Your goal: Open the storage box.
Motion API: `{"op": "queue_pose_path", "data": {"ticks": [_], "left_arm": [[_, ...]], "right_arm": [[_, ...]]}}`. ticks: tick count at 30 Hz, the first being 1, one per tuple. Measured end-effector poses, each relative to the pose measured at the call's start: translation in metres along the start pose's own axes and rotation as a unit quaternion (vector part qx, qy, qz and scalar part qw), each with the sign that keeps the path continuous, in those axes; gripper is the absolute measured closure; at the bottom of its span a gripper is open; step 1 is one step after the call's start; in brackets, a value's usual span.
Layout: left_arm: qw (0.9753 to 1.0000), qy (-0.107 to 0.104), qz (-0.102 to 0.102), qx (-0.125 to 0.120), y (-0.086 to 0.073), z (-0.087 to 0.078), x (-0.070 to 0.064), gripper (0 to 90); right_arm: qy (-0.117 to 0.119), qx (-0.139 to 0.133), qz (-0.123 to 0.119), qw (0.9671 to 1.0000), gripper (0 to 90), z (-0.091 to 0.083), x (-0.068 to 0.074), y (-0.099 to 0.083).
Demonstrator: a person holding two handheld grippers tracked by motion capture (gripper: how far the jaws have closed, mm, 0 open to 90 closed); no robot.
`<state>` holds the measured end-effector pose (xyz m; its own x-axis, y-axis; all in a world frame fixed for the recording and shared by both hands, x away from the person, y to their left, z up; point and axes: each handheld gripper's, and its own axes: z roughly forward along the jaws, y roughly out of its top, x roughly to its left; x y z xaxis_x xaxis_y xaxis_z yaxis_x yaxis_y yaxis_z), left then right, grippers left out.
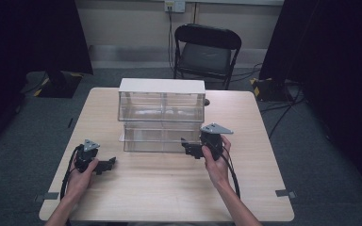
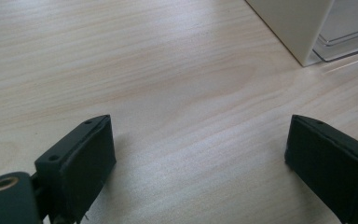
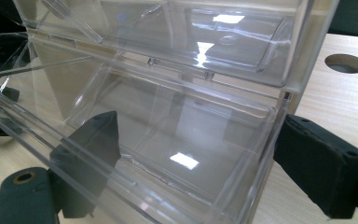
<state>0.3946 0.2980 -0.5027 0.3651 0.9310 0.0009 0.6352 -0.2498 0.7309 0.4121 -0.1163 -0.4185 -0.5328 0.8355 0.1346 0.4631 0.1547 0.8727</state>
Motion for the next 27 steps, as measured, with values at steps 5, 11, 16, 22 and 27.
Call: {"op": "queue_pose_path", "data": {"ticks": [5,11,16,22,27], "left_arm": [[1.0000,0.000,0.000,0.000,0.0000,0.0000,0.0000,7.7],[1.0000,0.000,0.000,0.000,0.0000,0.0000,0.0000,7.7],[1.0000,0.000,0.000,0.000,0.0000,0.0000,0.0000,7.7],[1.0000,0.000,0.000,0.000,0.0000,0.0000,0.0000,7.7],[1.0000,0.000,0.000,0.000,0.0000,0.0000,0.0000,7.7]], "right_arm": [[0.002,-0.002,0.000,1.0000,13.8,-0.0003,-0.0007,0.0002],[0.004,-0.005,0.003,1.0000,13.9,-0.0014,-0.0010,0.0011],[0.005,-0.004,0.006,1.0000,13.8,-0.0014,-0.0011,0.0016],[0.004,-0.004,0.007,1.0000,13.9,-0.0017,-0.0011,0.0018],[0.006,-0.006,0.007,0.9999,13.9,-0.0020,-0.0013,0.0020]]}}
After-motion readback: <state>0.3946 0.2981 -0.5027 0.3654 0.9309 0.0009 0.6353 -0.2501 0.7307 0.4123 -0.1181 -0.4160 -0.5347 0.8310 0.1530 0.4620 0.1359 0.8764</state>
